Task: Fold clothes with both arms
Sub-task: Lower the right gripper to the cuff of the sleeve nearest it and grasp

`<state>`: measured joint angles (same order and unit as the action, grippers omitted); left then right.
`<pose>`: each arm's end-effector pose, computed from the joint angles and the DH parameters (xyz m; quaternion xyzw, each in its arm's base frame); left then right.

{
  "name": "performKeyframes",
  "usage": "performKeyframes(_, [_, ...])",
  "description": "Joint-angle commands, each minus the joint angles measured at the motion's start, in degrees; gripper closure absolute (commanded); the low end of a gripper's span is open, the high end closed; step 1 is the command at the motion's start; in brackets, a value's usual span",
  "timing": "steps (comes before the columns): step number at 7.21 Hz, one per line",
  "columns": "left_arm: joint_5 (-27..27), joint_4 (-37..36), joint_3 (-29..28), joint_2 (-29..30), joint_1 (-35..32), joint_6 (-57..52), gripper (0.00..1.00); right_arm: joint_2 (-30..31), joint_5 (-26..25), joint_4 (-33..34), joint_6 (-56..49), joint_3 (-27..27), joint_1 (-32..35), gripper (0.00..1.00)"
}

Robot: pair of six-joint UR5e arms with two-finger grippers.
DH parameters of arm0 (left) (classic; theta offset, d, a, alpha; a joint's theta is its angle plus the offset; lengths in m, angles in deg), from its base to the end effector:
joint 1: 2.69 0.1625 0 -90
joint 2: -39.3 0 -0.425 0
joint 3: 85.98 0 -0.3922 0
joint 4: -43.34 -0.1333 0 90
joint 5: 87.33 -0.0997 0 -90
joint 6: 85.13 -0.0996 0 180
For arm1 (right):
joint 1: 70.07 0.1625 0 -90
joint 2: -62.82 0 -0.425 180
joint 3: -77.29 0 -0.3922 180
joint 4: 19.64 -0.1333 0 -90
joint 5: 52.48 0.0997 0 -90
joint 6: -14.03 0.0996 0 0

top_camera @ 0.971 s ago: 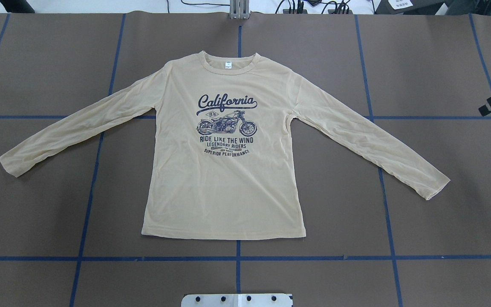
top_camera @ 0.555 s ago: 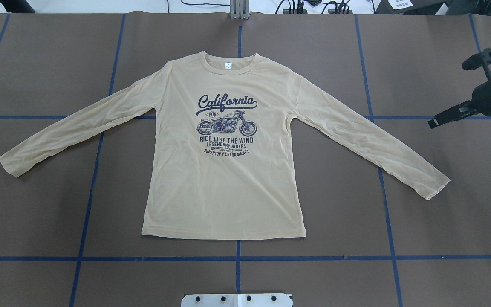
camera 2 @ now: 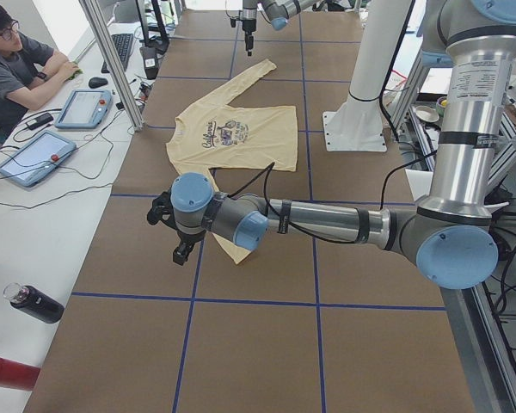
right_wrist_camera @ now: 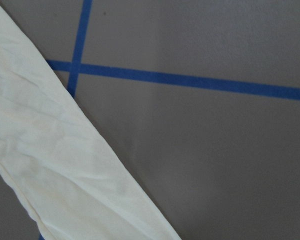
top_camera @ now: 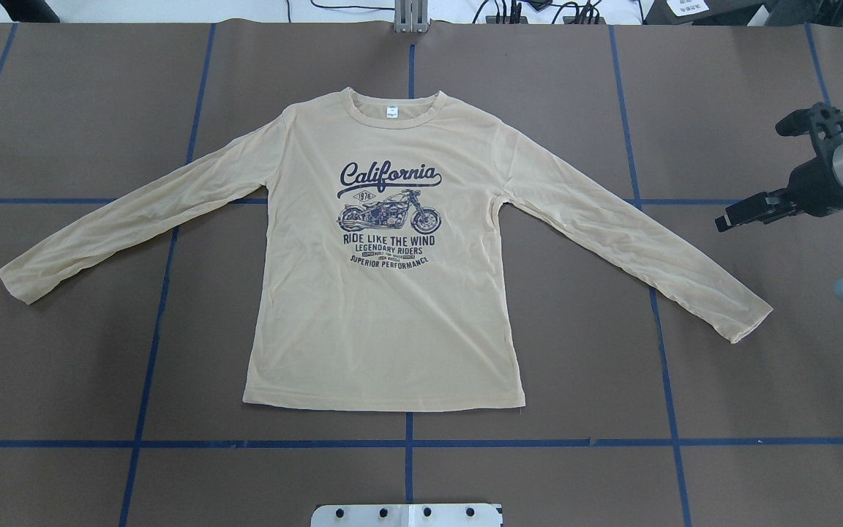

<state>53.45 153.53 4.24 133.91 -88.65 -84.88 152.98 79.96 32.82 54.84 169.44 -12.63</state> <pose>-0.0178 -0.5446 0.5680 0.1799 0.4256 0.1220 0.8784 -0.2212 -0.4692 0.5671 0.0493 -0.4615 -0.0590 0.8838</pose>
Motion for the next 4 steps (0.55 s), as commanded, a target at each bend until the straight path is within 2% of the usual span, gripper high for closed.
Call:
performKeyframes(1, [0.03, 0.02, -0.13, -0.04, 0.01, 0.02, 0.00, 4.12, -1.40, 0.01, -0.20, 2.23, -2.24, 0.02])
performKeyframes(4, [0.03, 0.02, 0.13, -0.04, 0.01, 0.02, 0.00, 6.08, -2.01, 0.01, -0.29, 2.51, -4.00, 0.05])
